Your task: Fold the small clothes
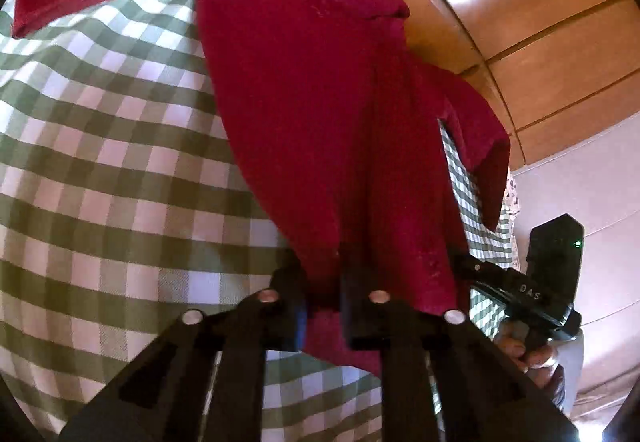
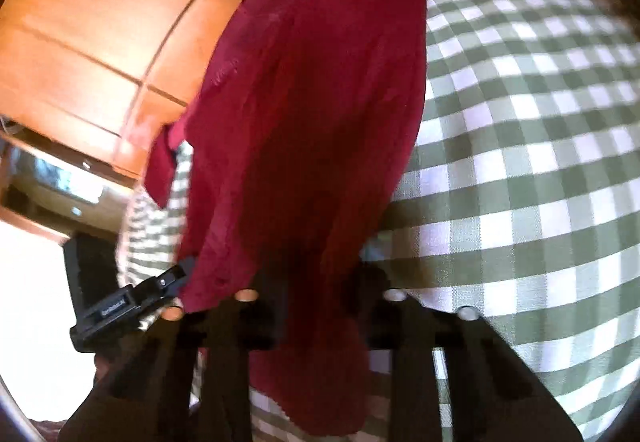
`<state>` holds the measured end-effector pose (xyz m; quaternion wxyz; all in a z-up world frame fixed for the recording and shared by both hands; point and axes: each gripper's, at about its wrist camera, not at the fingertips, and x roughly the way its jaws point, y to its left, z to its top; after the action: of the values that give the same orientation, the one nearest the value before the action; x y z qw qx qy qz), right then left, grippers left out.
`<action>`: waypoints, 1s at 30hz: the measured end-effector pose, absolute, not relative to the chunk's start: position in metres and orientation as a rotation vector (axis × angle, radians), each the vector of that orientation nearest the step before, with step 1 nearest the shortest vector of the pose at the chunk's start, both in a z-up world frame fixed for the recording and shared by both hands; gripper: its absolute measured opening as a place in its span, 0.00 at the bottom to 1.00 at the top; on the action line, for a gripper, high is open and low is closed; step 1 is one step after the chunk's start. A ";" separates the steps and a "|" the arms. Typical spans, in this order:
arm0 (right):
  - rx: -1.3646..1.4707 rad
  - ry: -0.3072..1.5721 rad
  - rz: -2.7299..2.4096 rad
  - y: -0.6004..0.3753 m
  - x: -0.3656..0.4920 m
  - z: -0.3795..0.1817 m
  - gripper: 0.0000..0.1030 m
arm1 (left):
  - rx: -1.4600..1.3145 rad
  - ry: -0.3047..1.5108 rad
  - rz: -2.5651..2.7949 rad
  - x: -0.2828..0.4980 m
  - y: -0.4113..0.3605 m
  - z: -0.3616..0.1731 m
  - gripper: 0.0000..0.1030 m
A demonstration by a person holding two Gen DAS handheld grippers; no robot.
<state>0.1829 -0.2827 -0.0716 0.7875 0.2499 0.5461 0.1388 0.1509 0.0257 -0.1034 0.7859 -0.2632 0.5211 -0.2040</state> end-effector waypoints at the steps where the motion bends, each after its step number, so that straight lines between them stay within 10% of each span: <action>1: 0.522 1.159 0.289 -0.286 0.180 -0.063 0.09 | -0.578 1.110 -0.443 0.149 0.029 -0.098 0.08; 12: 0.311 0.953 0.254 -0.335 0.095 0.046 0.07 | -0.616 0.955 -0.425 0.089 0.137 -0.012 0.07; 25: 0.113 1.230 0.111 -0.328 0.049 -0.056 0.08 | -0.452 1.169 -0.136 0.033 0.160 -0.105 0.22; 26: 0.099 1.224 0.112 -0.329 0.052 -0.052 0.15 | -0.460 1.149 -0.128 0.032 0.165 -0.102 0.27; 28: 0.079 1.167 0.061 -0.331 0.058 -0.039 0.59 | -0.466 1.096 -0.079 0.030 0.183 -0.090 0.35; 30: 0.109 1.103 0.070 -0.328 0.067 -0.031 0.65 | -0.507 1.056 -0.015 0.036 0.206 -0.082 0.36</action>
<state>0.0667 -0.3276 -0.0311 0.8497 0.0519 0.5237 0.0333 0.0360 0.2057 -0.0820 0.8333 -0.2391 0.4984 -0.0070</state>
